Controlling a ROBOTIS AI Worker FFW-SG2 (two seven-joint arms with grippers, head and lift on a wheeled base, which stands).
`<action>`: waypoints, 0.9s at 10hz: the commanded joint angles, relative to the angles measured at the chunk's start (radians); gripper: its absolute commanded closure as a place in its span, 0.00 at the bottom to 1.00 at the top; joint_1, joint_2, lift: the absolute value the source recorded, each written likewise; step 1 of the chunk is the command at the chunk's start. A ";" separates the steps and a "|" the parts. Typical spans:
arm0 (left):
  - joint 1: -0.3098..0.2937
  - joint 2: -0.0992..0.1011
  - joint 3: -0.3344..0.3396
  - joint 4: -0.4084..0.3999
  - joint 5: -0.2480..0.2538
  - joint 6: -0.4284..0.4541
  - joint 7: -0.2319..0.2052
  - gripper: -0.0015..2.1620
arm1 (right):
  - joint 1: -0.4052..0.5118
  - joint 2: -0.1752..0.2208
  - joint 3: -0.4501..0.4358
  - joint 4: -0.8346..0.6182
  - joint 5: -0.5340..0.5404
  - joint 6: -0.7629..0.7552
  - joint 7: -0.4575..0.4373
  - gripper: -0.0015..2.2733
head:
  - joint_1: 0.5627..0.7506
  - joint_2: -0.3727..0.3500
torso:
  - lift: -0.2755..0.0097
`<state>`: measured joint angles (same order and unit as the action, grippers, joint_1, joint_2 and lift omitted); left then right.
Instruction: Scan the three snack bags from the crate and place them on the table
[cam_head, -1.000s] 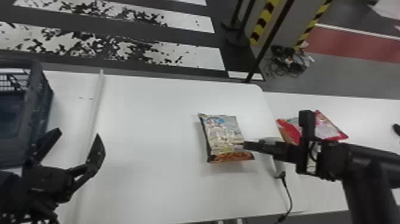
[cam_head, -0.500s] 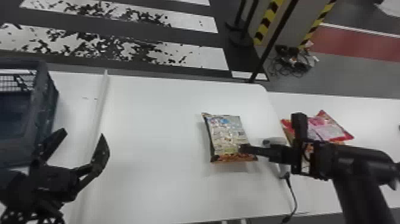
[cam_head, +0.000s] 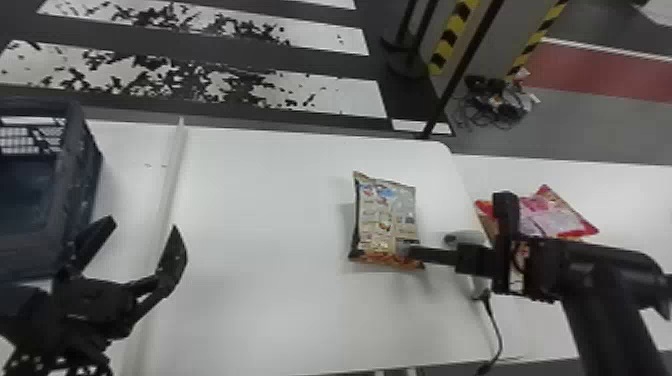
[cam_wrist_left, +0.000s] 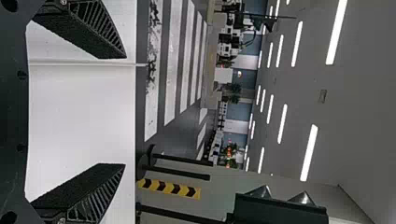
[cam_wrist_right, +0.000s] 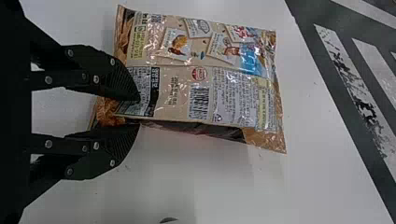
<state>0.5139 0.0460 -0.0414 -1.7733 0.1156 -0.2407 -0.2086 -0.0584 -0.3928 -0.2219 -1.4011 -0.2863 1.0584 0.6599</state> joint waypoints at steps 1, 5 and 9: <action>0.002 0.000 0.000 -0.003 0.001 -0.002 0.000 0.02 | 0.014 0.002 -0.025 -0.021 -0.016 0.018 0.014 0.99 | 0.70 0.19 | 0.75; 0.011 -0.001 0.000 -0.017 0.001 -0.002 0.000 0.02 | 0.065 0.002 -0.206 -0.196 -0.123 0.180 0.035 0.99 | 0.70 0.18 | 0.75; 0.017 -0.001 -0.002 -0.029 -0.001 0.001 0.000 0.02 | 0.072 -0.003 -0.436 -0.240 -0.186 0.196 -0.003 0.99 | 0.70 0.07 | 0.75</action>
<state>0.5303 0.0444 -0.0428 -1.8020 0.1151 -0.2400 -0.2086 0.0128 -0.3939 -0.6279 -1.6443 -0.4684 1.2624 0.6600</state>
